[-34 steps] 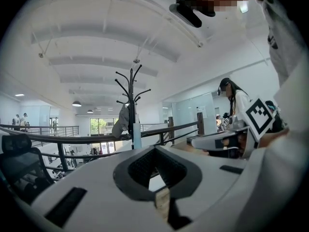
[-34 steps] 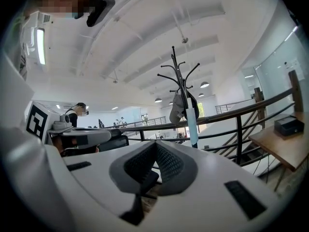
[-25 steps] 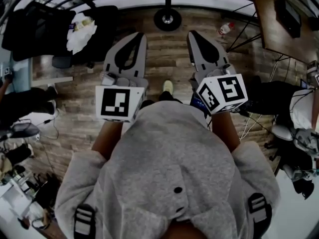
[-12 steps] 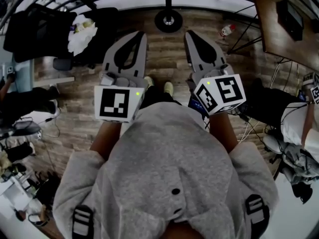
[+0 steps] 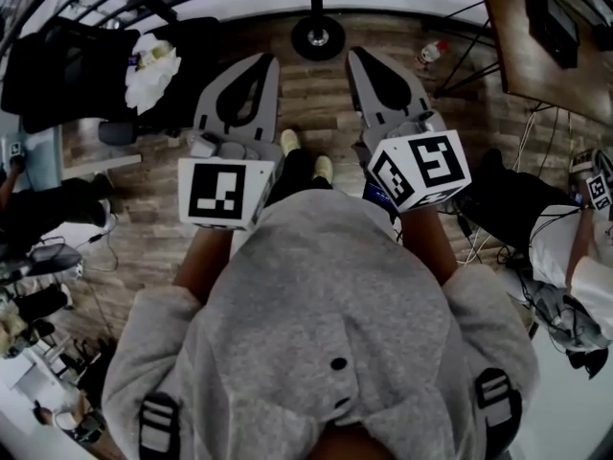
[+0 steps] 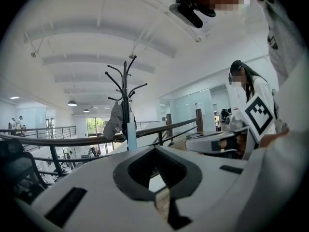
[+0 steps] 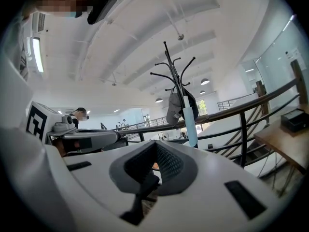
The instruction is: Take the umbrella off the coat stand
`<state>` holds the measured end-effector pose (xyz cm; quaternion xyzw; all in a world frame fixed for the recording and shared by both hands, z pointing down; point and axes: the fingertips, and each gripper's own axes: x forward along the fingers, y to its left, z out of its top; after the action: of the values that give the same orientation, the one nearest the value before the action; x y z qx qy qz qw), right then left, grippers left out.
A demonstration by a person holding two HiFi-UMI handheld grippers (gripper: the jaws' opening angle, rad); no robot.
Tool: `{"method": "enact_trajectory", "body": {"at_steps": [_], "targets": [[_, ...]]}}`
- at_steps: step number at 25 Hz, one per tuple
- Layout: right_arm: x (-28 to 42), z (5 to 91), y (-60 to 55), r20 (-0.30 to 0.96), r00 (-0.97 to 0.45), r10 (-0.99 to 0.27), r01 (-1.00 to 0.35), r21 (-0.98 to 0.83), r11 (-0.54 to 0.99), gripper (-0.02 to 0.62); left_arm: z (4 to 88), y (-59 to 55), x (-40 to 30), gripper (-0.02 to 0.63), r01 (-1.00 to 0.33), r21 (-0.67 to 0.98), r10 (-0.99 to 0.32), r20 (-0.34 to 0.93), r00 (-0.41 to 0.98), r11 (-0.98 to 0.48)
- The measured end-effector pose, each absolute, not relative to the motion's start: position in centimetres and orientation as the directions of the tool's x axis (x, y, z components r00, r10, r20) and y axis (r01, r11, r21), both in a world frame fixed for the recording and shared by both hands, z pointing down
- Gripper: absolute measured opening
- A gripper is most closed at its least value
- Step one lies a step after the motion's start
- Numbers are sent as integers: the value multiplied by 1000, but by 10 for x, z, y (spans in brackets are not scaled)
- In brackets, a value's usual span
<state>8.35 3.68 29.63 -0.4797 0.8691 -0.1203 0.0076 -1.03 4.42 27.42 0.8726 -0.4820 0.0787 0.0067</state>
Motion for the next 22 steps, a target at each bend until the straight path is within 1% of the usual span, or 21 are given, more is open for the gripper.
{"method": "enact_trajectory", "body": {"at_steps": [6, 16, 22], "targets": [[81, 300, 18, 121, -523, -844, -845, -207, 493, 12, 279, 22, -13, 12, -832, -42, -828, 142, 542, -552], [53, 304, -29, 143, -487, -861, -867, -196, 458, 12, 286, -30, -46, 12, -815, -25, -810, 136, 570, -578], [35, 305, -55, 161, -488, -858, -871, -157, 466, 12, 289, -58, -62, 12, -814, -6, -808, 129, 575, -580]]}}
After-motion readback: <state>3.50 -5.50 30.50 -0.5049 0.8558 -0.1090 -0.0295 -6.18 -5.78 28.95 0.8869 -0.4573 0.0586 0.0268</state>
